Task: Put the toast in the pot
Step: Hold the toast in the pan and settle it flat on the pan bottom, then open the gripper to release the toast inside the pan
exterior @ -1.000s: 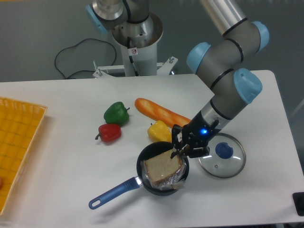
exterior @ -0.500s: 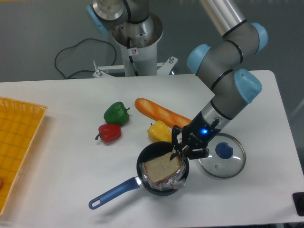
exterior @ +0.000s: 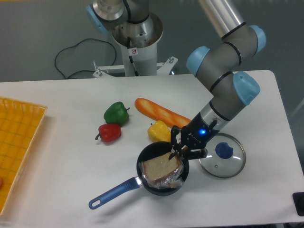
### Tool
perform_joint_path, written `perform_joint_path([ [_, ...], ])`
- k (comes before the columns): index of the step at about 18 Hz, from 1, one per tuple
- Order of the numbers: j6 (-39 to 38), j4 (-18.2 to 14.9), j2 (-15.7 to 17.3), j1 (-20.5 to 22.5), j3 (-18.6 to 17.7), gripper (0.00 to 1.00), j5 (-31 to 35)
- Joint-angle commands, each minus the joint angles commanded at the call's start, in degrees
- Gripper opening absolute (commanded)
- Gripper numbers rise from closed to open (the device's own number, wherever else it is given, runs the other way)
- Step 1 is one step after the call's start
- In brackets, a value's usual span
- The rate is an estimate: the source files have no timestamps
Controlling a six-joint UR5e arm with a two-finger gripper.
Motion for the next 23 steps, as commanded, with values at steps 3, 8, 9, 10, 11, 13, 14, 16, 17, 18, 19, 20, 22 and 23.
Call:
perform_joint_path([
  [3,0.3,0.0,-0.2,0.0,0.0,0.13,0.0],
  [8,0.3,0.8,-0.4,0.0,-0.4,0.13,0.0],
  [9,0.3,0.9,-0.4,0.0,-0.5,0.13,0.0],
  [10,0.3,0.9,-0.4,-0.1,-0.5,0.13,0.0],
  [11,0.3,0.9,-0.4,0.0,-0.5,0.13,0.0],
  [13,0.4,0.9,-0.5,-0.1,-0.5,0.14,0.0],
  [14,0.3,1.2,-0.5,-0.2,-0.5,0.14,0.0],
  [16,0.4,1.7,-0.8,-0.4,-0.9,0.17,0.0],
  [17,0.5,1.8,-0.8,-0.3,-1.0,0.22,0.0],
  [18,1.0,2.0,-0.8,-0.4,-1.0,0.23,0.0],
  [19,1.5,2.0,-0.8,-0.4,-1.1,0.25,0.0],
  [20,1.7,2.1,-0.8,-0.4,-1.2,0.33,0.0],
  [22,2.5,2.4,-0.8,-0.2,-1.2,0.48,0.1],
  [23,2.5,2.5,-0.7,-0.1,-1.2,0.58,0.2],
])
